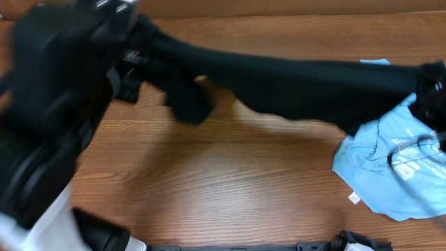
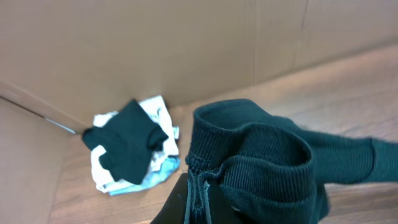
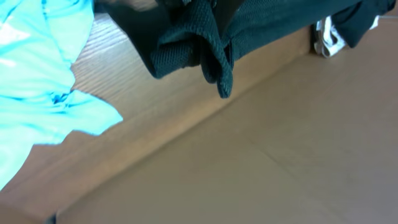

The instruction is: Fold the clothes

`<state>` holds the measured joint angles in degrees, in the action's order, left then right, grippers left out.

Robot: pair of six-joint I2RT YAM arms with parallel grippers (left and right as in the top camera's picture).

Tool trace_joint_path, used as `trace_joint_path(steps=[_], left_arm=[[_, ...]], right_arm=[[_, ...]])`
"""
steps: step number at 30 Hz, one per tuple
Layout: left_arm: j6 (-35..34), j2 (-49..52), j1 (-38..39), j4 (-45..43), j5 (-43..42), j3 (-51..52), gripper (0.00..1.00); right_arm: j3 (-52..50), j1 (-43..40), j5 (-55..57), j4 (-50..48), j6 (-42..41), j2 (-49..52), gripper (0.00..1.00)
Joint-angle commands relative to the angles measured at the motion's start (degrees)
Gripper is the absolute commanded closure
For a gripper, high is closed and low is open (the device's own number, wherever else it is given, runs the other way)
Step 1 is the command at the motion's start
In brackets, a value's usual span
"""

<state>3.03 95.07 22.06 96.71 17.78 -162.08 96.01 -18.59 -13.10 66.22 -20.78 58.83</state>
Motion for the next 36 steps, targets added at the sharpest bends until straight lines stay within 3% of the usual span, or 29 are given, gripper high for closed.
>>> trace_joint_path(steps=[1,9,17,22,28,36], left_arm=[[-1.2,-6.0,-1.0,0.1,3.8,-1.0,0.96],[-2.4,-10.8,-1.0,0.1,3.6,1.8,0.96],[-2.4,-3.3,-1.1,-0.3,5.3,14.1,0.96],[-2.4,8.4,-1.3,-2.7,5.3,19.1,0.96],[-2.4,22.7,-4.3,-9.0,5.3,20.5,0.96],[-1.7,40.6,-8.1,-33.1,5.1,20.5,0.96]], right_arm=[[1.3,-1.1,6.5,1.4,1.1,-7.7,0.96],[4.2,-1.1,13.0,5.4,1.5,-15.0,0.96],[-8.1,-1.1,11.0,1.9,1.5,-8.8,0.96],[-18.4,-1.0,8.2,-5.7,1.5,0.3,0.96],[-24.0,0.8,6.3,-17.7,1.5,16.5,0.96],[-24.0,7.8,6.0,-44.1,1.0,42.9,0.94]])
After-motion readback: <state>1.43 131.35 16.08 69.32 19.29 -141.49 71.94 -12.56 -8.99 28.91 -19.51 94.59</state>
